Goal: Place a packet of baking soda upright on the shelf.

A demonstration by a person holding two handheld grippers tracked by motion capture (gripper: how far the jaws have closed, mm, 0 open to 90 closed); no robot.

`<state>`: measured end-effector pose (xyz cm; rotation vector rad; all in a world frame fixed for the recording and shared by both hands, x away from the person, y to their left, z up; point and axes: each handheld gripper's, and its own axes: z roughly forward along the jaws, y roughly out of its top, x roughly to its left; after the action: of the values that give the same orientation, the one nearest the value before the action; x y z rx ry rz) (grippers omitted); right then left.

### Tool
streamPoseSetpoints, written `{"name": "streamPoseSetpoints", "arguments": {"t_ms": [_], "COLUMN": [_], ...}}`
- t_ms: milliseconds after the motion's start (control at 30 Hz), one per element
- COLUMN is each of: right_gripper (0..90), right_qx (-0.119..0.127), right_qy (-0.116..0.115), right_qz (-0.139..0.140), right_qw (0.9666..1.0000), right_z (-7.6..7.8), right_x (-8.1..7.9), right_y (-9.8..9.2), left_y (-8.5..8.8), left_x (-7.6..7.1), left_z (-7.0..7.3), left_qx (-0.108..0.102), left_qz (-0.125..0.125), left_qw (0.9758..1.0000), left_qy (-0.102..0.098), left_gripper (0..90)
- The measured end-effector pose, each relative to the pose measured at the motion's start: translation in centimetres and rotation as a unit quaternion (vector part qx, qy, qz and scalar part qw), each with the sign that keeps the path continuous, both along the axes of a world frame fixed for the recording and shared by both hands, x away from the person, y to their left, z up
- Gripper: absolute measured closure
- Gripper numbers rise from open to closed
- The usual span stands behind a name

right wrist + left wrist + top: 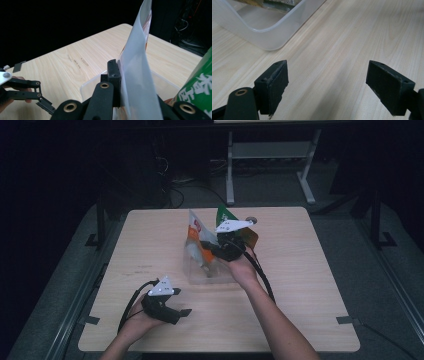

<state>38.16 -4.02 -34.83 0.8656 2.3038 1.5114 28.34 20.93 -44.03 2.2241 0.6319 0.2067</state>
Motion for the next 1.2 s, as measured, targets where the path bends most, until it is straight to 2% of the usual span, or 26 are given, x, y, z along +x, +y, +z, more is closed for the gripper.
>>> {"name": "streamPoseSetpoints", "arguments": {"t_ms": [33,367,567,867,967,1033,1100,1200], "right_gripper": [90.0,89.9,89.8,89.7,89.1,86.0,75.2,63.9], "right_qx": [-0.002,-0.006,-0.008,-0.006,-0.006,-0.008,-0.011,-0.012], "right_qy": [-0.001,0.011,0.018,0.02,0.018,0.019,0.014,0.008], "right_qz": [0.0,0.002,0.0,-0.001,0.0,0.0,-0.001,-0.009], "right_qw": [1.0,0.9999,0.9998,0.9998,0.9998,0.9998,0.9998,0.9999], "right_z": [-0.2,-0.9,-1.4,-1.5,-1.7,-1.7,-1.5,-1.2], "right_x": [0.1,0.4,0.6,0.8,1.0,0.9,0.7,0.3], "right_y": [0.1,0.4,0.6,0.7,0.7,0.9,1.0,0.9], "left_y": [0.0,-0.1,-0.2,-0.4,-0.4,-0.4,-0.4,-0.4], "left_x": [0.0,0.0,0.0,-0.1,0.0,-0.1,-0.1,0.0], "left_z": [0.0,-0.1,-0.1,-0.3,-0.4,-0.4,-0.4,-0.4], "left_qx": [0.005,0.002,0.006,0.006,0.013,0.012,0.011,0.013], "left_qz": [-0.003,-0.001,-0.006,-0.008,-0.012,-0.012,-0.013,-0.014], "left_qw": [1.0,1.0,1.0,0.9999,0.9998,0.9998,0.9998,0.9998], "left_qy": [-0.001,0.003,0.004,0.01,0.008,0.011,0.01,0.009], "left_gripper": [17.4,17.4,17.4,17.4,17.4,17.4,17.4,17.4]}}
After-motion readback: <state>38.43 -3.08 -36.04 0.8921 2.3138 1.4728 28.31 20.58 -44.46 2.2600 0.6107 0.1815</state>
